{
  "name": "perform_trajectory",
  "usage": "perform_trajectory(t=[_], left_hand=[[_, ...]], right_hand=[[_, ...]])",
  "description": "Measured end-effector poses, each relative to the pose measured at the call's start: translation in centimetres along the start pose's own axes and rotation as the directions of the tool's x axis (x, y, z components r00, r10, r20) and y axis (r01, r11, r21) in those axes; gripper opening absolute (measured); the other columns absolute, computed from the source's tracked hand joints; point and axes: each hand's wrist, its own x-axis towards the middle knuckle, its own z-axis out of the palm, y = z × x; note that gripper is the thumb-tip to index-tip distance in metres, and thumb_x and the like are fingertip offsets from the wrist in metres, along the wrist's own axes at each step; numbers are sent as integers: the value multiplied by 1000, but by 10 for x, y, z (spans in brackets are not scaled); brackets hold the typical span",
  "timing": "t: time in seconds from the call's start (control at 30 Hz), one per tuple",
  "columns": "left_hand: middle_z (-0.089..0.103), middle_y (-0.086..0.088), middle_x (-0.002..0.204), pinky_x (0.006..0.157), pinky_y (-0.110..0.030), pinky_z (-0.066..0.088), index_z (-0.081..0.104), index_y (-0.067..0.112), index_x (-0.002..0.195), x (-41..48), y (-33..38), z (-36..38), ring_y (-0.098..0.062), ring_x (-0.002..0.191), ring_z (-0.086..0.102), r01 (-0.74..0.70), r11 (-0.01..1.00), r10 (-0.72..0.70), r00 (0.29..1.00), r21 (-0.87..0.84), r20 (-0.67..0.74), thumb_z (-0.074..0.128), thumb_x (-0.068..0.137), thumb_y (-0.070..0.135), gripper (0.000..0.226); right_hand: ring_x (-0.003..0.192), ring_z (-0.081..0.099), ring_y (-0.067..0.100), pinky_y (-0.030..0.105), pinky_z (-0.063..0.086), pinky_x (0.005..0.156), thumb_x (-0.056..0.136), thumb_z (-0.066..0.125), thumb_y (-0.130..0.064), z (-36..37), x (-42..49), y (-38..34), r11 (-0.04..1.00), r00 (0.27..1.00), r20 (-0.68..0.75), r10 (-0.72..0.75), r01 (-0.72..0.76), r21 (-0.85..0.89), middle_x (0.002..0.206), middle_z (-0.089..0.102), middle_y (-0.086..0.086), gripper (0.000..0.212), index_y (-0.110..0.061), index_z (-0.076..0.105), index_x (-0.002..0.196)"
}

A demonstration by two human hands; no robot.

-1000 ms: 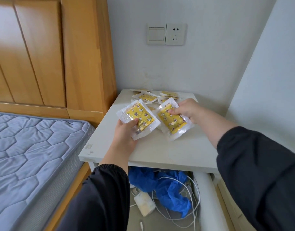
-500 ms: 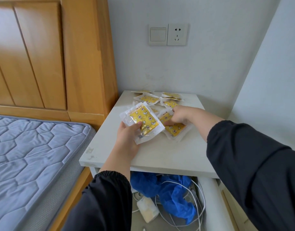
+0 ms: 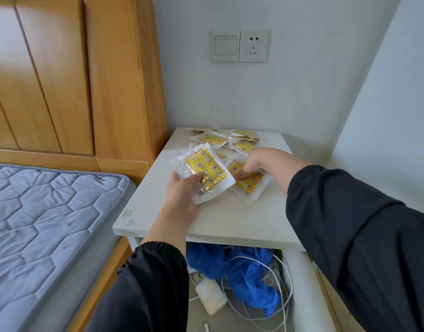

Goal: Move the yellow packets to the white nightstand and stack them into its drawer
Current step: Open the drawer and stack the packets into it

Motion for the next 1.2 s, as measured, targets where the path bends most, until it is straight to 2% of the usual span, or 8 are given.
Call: perform_trajectory(t=[0.2, 0.33, 0.43, 0.53, 0.63, 0.77, 0.9, 1.2], left_hand=[[67, -12, 111, 63, -39, 60, 51, 13, 124, -1, 0, 1, -30, 92, 70, -4, 1000, 4, 1000, -4, -7, 60, 87, -6, 43], [66, -15, 113, 58, -36, 59, 52, 12, 126, -4, 0, 3, -32, 92, 69, -20, 1000, 20, 1000, 21, 9, 59, 86, -10, 46], [67, -16, 110, 62, -38, 59, 53, 11, 124, -9, 0, 4, -32, 93, 69, -23, 999, 22, 1000, 45, 8, 60, 85, -10, 45], [68, -15, 105, 65, -40, 60, 55, 10, 119, -19, -2, 5, -31, 90, 69, -14, 998, 13, 1000, 57, 22, 59, 85, -11, 40], [69, -13, 98, 70, -43, 58, 56, 10, 113, -33, -7, 10, -31, 88, 69, -9, 994, 7, 1000, 104, 19, 60, 84, -11, 36], [70, -13, 100, 69, -39, 59, 58, 8, 112, -57, -19, 16, -29, 88, 70, 28, 990, -31, 999, 138, 21, 59, 86, -11, 32], [68, -19, 111, 64, -37, 61, 57, 4, 118, -86, -31, 18, -33, 91, 69, 113, 981, -134, 982, 156, 133, 51, 89, -11, 33], [67, -17, 116, 77, -47, 58, 56, 10, 122, -146, -70, -10, -35, 103, 67, 229, 936, -290, 933, 265, 216, 47, 92, -5, 35]], right_hand=[[125, 47, 31, 35, 39, 101, 87, 61, -51, 2, -4, -6, 999, 999, -32, -27, 28, 35, 143, 44, 12, 75, -4, 38, 141], [118, 54, 30, 38, 46, 100, 67, 82, -46, 8, -2, 2, 957, 998, -56, -16, 31, 287, 133, 55, 10, 83, -7, 51, 133], [117, 57, 31, 48, 47, 98, 47, 92, -42, 20, 7, 22, 751, 999, -49, -5, 36, 660, 130, 59, 11, 99, -9, 53, 131], [93, 67, 26, 44, 55, 85, 68, 85, -25, 30, -19, 35, 509, 998, -38, 46, 9, 860, 104, 69, 12, 60, -3, 60, 118], [69, 66, 19, 34, 56, 71, 80, 76, -18, 43, -41, 53, 376, 999, -19, 47, -1, 927, 86, 69, 6, 33, -6, 63, 108], [88, 69, 25, 45, 52, 91, 80, 75, -18, 56, -68, 74, 200, 998, -11, 62, -2, 980, 105, 70, 10, 36, -6, 65, 113], [84, 69, 25, 44, 56, 82, 84, 70, -12, 71, -104, 89, 27, 997, -17, 70, 15, 1000, 97, 72, 11, 21, -7, 67, 105], [75, 63, 24, 38, 52, 73, 85, 56, -11, 126, -174, 94, 164, 957, -200, 209, 167, 972, 83, 64, 10, 10, -7, 62, 92]])
